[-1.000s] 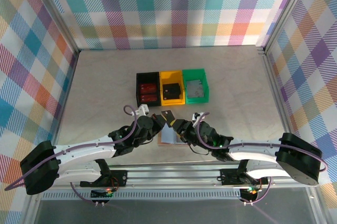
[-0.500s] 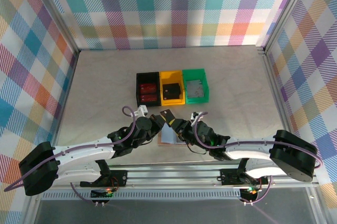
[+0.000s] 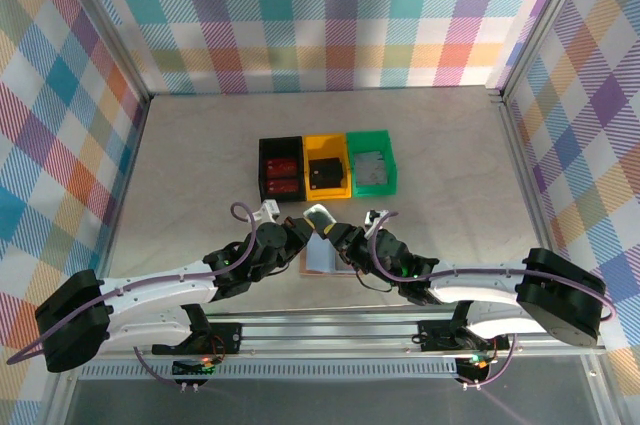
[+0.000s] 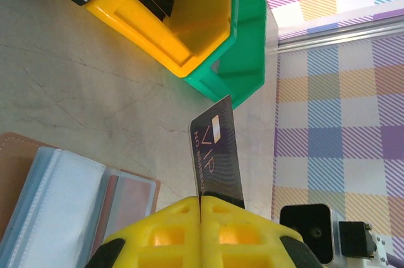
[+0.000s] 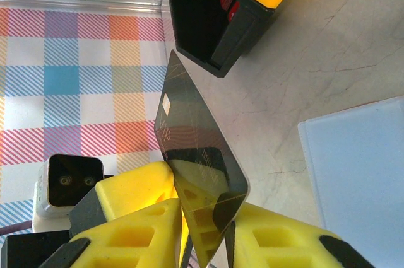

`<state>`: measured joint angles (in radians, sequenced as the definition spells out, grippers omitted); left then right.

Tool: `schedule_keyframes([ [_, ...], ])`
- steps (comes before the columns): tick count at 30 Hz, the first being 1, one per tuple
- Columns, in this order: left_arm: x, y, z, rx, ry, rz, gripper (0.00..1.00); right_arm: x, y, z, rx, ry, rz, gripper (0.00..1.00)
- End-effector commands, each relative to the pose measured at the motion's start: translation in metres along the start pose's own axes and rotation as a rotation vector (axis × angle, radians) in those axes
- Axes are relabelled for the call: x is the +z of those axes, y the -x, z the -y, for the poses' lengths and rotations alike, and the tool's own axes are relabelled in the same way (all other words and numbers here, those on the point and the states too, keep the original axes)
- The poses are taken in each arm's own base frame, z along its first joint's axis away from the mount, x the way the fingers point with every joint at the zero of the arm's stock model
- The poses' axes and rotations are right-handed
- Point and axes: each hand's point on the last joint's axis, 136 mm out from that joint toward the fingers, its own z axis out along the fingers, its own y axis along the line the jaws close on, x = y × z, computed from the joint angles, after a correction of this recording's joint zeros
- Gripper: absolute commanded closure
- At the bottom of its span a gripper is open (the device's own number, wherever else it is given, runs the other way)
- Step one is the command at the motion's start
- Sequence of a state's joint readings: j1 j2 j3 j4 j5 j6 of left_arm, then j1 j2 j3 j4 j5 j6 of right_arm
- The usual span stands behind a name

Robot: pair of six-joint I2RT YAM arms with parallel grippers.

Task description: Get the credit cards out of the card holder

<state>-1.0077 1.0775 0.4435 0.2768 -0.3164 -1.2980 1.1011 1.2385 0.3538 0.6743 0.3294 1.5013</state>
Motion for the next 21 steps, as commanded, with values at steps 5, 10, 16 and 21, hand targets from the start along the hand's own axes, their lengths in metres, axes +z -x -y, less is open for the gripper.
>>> schedule_keyframes([
  [5, -0.003, -0.005, 0.001, -0.011, -0.021, -0.012, 1.00, 0.001, 0.003, -0.042, -0.019, 0.120, 0.025, 0.80],
  [10, -0.003, -0.005, 0.002, -0.011, -0.023, -0.013, 1.00, 0.000, 0.003, -0.042, -0.027, 0.114, 0.027, 0.86],
  [16, -0.005, -0.004, 0.001, -0.004, -0.015, -0.013, 1.00, -0.004, 0.006, -0.041, -0.044, 0.098, 0.041, 0.98],
  [21, -0.011, 0.002, 0.004, 0.036, 0.006, 0.002, 0.89, -0.009, 0.012, -0.032, -0.073, 0.040, 0.064, 1.00],
])
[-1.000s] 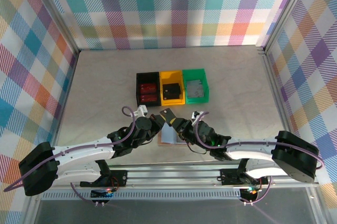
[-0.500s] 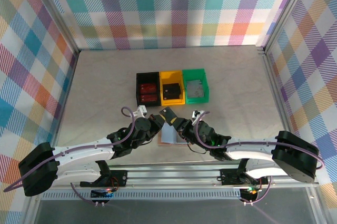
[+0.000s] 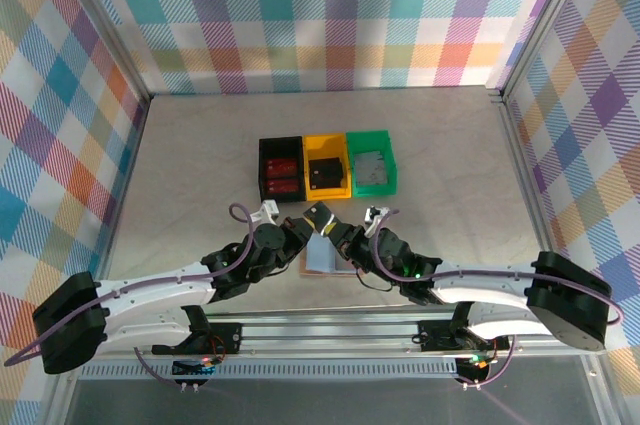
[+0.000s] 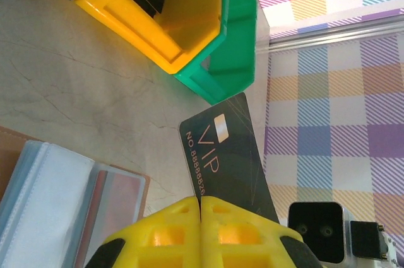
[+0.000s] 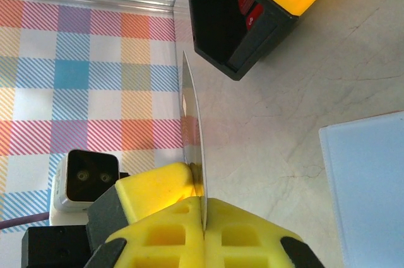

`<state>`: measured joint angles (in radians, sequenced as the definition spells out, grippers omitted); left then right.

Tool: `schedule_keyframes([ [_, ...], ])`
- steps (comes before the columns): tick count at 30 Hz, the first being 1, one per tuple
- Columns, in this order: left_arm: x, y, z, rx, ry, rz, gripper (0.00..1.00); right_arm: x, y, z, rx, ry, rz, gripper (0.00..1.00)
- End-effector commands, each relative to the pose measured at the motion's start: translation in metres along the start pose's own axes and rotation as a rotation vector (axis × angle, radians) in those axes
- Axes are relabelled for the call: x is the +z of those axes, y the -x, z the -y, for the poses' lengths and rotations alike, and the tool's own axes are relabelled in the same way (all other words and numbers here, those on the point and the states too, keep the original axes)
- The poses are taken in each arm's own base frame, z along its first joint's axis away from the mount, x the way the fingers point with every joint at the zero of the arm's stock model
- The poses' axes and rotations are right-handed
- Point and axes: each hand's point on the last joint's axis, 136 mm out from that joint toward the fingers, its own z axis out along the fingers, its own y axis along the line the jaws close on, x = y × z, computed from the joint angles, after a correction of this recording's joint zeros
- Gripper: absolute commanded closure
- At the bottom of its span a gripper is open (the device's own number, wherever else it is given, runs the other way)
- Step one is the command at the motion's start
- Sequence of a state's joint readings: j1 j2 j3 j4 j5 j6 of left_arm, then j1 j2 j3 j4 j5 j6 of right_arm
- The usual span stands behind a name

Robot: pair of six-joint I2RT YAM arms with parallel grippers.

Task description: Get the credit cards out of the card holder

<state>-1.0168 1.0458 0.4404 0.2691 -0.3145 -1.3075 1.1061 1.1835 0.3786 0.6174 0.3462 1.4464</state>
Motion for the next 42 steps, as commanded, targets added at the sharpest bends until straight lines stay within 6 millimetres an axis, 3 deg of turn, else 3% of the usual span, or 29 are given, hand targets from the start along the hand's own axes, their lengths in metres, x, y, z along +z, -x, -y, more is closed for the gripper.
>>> schedule_keyframes([
  [1, -0.008, 0.004, -0.002, 0.061, 0.035, 0.014, 0.82, -0.005, 0.011, -0.015, -0.027, 0.009, 0.058, 1.00],
  [11, -0.034, 0.029, 0.002, 0.248, 0.118, 0.062, 0.30, -0.030, 0.029, -0.005, -0.174, -0.089, 0.107, 1.00],
  [13, -0.039, 0.035, 0.002, 0.297, 0.148, 0.068, 0.23, -0.037, 0.034, -0.004, -0.214, -0.118, 0.113, 1.00],
  [22, -0.059, 0.068, -0.004, 0.514, 0.313, 0.108, 0.10, -0.064, 0.054, 0.000, -0.442, -0.295, 0.099, 1.00],
  [30, -0.077, 0.104, -0.003, 0.593, 0.419, 0.142, 0.00, -0.073, 0.068, 0.001, -0.538, -0.383, 0.032, 1.00],
  [42, -0.099, 0.149, 0.004, 0.614, 0.529, 0.130, 0.00, -0.077, 0.086, -0.016, -0.624, -0.411, -0.105, 1.00],
])
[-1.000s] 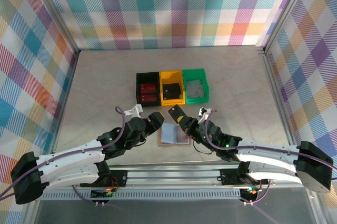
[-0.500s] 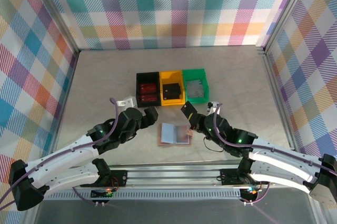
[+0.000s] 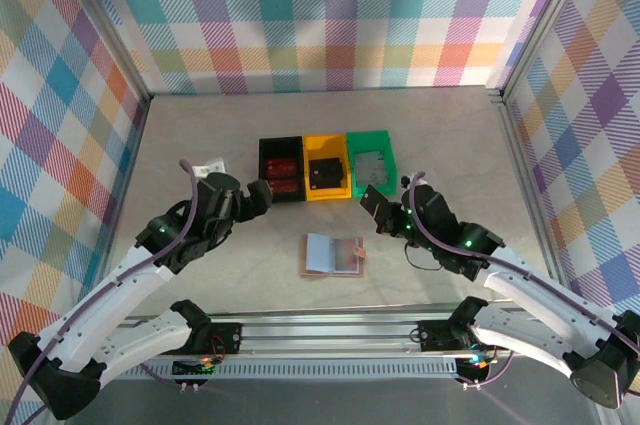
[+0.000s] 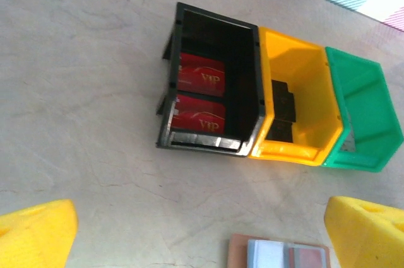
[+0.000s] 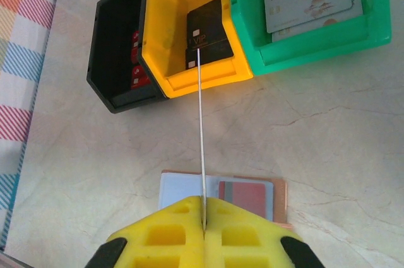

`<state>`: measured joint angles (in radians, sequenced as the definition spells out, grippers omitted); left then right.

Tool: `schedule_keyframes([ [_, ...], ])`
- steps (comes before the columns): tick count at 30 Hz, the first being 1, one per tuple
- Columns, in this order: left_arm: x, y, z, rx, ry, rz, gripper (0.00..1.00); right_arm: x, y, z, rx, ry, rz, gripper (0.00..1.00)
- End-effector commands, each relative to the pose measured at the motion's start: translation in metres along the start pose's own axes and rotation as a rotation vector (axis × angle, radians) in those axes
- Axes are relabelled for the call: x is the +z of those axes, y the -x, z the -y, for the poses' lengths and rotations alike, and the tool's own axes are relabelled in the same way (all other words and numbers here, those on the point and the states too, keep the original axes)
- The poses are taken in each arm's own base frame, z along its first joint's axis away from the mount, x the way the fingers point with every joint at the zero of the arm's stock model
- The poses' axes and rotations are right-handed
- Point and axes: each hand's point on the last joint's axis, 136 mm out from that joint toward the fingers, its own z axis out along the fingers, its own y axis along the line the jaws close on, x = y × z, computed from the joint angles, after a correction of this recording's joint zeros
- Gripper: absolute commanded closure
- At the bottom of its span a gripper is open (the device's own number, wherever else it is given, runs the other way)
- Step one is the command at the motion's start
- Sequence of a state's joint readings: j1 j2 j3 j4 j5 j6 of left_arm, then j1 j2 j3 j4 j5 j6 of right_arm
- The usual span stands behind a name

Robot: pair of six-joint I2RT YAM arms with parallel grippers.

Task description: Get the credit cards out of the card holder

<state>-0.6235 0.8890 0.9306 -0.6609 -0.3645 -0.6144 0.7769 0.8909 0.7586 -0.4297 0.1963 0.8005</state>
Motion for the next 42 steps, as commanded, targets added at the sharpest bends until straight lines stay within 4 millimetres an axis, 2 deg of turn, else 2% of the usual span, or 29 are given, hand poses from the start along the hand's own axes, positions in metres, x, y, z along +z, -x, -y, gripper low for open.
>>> schedule_keyframes([
  [1, -0.002, 0.001, -0.010, 0.056, 0.032, -0.061, 0.00, -0.008, 0.001, -0.010, -0.099, 0.028, -0.068, 1.00],
  [9, 0.003, 0.011, -0.030, 0.073, 0.097, -0.123, 0.00, -0.004, 0.020, -0.017, -0.163, 0.019, -0.142, 1.00],
  [15, 0.004, 0.005, -0.029, 0.059, 0.037, -0.099, 0.00, 0.012, 0.037, -0.026, -0.197, 0.020, -0.221, 1.00],
  [21, 0.006, 0.001, -0.029, 0.077, 0.028, -0.110, 0.00, 0.045, 0.051, -0.034, -0.259, -0.028, -0.316, 1.00],
  [29, 0.005, 0.000, -0.030, 0.087, 0.023, -0.105, 0.00, 0.084, 0.055, -0.051, -0.306, 0.034, -0.391, 1.00],
  [35, 0.007, -0.001, -0.029, 0.095, 0.020, -0.108, 0.00, 0.112, 0.060, -0.051, -0.305, 0.039, -0.455, 1.00],
  [42, 0.009, -0.001, -0.029, 0.102, 0.024, -0.106, 0.00, 0.133, 0.067, -0.052, -0.272, 0.064, -0.477, 1.00],
])
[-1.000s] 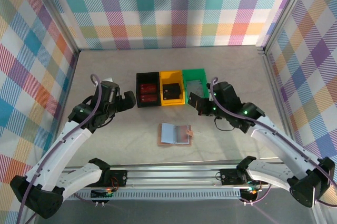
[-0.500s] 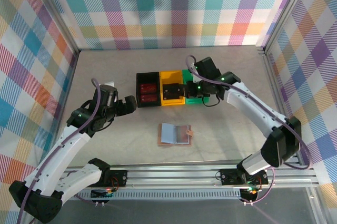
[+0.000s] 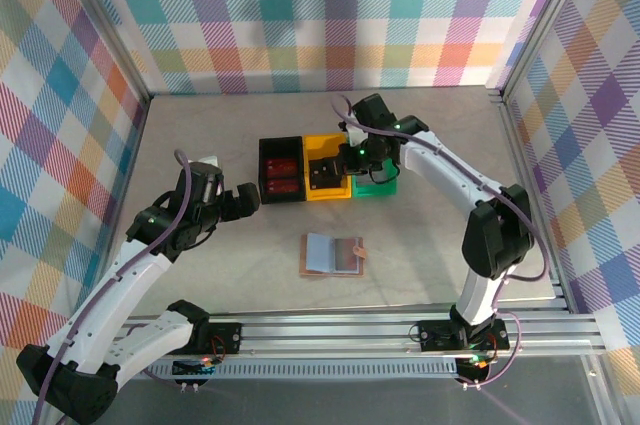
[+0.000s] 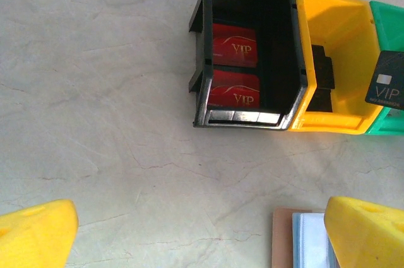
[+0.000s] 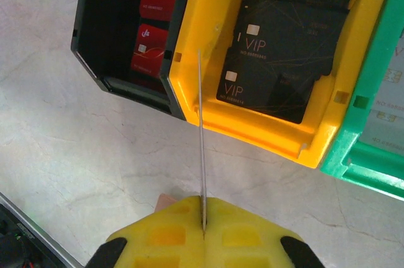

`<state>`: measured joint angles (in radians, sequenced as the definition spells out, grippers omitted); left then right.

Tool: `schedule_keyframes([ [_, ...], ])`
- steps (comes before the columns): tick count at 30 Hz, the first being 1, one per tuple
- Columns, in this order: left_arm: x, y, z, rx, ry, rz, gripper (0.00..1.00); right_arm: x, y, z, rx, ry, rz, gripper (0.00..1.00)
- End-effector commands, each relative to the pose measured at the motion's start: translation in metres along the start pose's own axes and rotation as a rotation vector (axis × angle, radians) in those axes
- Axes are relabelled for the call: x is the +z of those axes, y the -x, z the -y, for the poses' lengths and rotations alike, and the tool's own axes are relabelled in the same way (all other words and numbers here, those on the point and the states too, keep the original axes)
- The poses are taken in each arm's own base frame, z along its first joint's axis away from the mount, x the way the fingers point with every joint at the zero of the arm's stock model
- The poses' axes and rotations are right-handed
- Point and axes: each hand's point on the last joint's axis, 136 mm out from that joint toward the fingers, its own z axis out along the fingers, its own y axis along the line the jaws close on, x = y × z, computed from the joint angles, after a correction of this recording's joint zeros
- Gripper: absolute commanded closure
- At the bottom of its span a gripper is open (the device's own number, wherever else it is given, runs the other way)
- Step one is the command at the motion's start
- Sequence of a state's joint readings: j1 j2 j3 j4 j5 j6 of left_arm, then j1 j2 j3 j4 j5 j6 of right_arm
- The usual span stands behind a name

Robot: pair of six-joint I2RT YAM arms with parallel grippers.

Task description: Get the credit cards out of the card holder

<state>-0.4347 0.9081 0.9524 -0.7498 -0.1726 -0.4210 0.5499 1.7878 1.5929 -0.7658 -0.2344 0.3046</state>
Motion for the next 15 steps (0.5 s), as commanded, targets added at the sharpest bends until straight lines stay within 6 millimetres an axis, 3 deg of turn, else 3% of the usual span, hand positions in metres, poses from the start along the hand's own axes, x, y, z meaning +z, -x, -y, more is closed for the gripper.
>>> schedule_keyframes([
  [1, 0.002, 0.004, -0.001, 0.011, -0.005, 0.019, 0.00, 0.001, 0.010, -0.006, -0.008, 0.048, -0.012, 1.00],
  [15, 0.006, 0.004, 0.001, 0.022, -0.007, 0.010, 0.00, 0.031, 0.035, 0.014, 0.038, 0.056, -0.062, 1.00],
])
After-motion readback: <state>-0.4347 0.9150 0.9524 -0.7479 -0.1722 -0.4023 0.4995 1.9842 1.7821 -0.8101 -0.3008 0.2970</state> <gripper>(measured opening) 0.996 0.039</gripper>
